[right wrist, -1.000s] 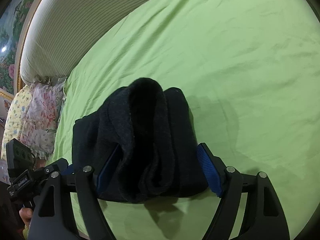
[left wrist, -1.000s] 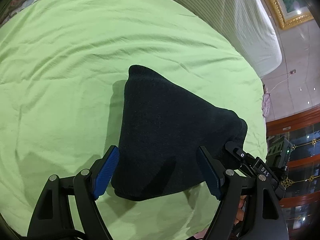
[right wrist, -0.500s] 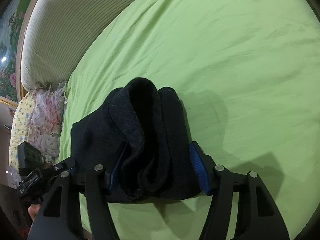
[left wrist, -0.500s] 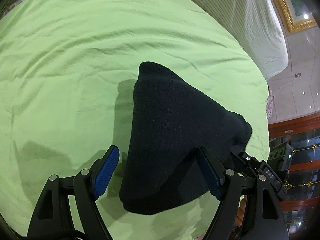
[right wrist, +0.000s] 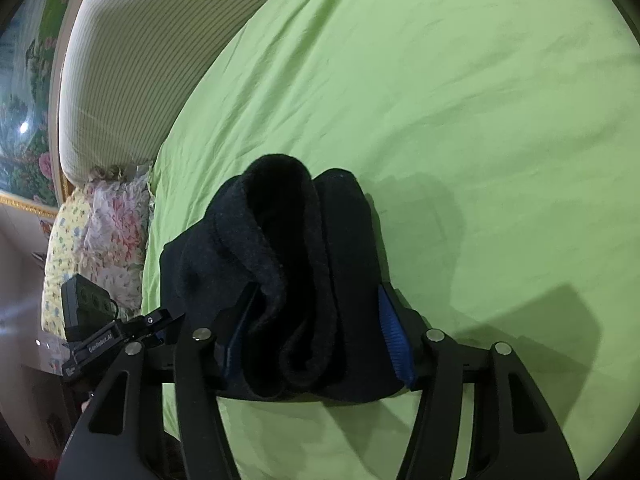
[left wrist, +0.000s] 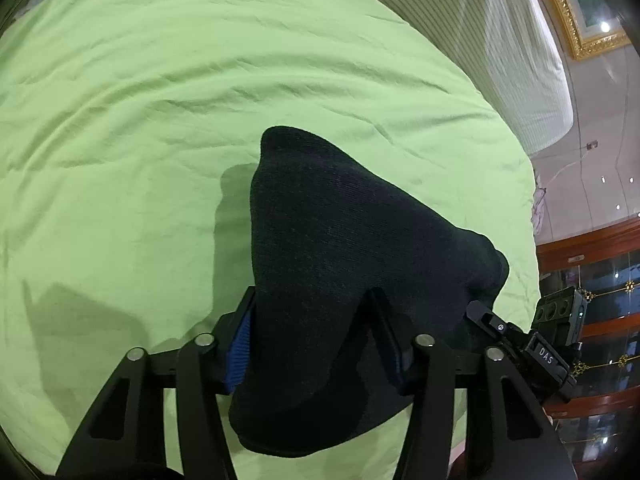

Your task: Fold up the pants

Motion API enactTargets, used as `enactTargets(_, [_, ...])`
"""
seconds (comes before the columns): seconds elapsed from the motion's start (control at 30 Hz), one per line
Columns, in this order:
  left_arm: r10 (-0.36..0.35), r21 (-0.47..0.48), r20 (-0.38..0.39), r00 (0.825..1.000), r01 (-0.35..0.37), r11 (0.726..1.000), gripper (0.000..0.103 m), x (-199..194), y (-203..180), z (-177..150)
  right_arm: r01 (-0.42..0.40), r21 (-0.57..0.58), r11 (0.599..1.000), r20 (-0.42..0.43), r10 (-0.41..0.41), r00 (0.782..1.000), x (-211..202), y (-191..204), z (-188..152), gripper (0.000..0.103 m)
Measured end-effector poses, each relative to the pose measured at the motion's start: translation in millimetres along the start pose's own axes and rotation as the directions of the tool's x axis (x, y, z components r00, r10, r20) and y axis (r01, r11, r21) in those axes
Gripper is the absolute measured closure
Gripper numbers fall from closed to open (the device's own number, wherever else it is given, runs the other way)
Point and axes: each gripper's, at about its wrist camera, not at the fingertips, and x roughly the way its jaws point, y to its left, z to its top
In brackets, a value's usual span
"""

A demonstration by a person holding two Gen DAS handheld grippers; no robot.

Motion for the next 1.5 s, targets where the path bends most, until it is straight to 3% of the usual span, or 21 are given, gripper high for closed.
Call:
enactTargets(0.2, [-0.033, 0.023, 0.030, 0.999, 0.032, 0.999, 0.071, -13.2, -6.8, -1.1, -0.013, -0.046, 0.999, 0.031, 0.015, 0.999, -9.0, 16.9, -5.5, 0.061])
enactTargets(0.53, [-0.056, 0.034, 0.141, 0.988, 0.052, 0.998, 0.075, -71.5, -8.8, 1.3, -0.077, -0.137, 0.988, 0.053, 0.085, 0.995, -15.4, 65.3, 4.0, 0.064])
enactTargets(0.83, [-0.023, -0.032, 0.221, 0.975, 0.031, 0.999, 0.074, -113.2, 21.7, 26.4, -0.107, -0.251, 0.962, 0.019, 0.116, 0.993, 16.2, 117.5, 33.3, 0.064])
enactTargets(1.5, [0.063, -0.075, 0.222, 0.973, -0.047, 0.996, 0.074, -97.4, 56.5, 67.5, -0.097, -0.291, 0.952, -0.057, 0.084, 0.995, 77.3, 136.9, 64.7, 0.064])
